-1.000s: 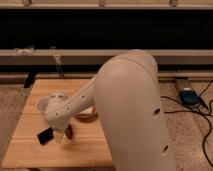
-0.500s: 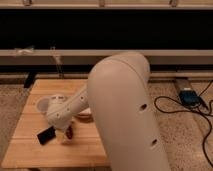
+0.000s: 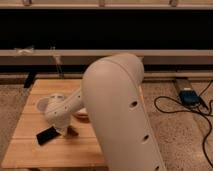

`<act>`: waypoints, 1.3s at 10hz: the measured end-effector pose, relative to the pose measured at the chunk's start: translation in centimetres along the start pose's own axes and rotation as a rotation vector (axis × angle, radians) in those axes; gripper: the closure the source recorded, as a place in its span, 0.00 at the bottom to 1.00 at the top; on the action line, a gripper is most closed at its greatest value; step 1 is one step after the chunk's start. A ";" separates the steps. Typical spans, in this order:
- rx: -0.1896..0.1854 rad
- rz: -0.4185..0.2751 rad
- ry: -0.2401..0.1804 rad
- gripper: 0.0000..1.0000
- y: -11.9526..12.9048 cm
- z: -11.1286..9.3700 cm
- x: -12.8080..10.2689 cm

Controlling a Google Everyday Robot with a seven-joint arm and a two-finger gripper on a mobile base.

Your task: Place the pepper in the ceramic bowl

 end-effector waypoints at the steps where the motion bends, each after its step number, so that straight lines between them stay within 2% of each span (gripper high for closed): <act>1: -0.002 -0.004 0.009 0.85 0.2 0.0 0.0; 3: 0.006 0.012 0.011 0.99 -0.1 -1.1 1.1; 4: 0.016 0.019 -0.010 1.00 -0.1 -2.4 1.3; 5: 0.031 0.021 -0.032 1.00 -0.1 -4.0 1.5; 8: 0.101 0.022 -0.098 1.00 -1.0 -10.3 2.1; 10: 0.153 0.023 -0.135 1.00 -3.8 -14.3 2.6; 12: 0.181 0.040 -0.159 0.99 -7.8 -15.6 3.5; 13: 0.194 0.053 -0.173 0.92 -10.2 -15.7 4.1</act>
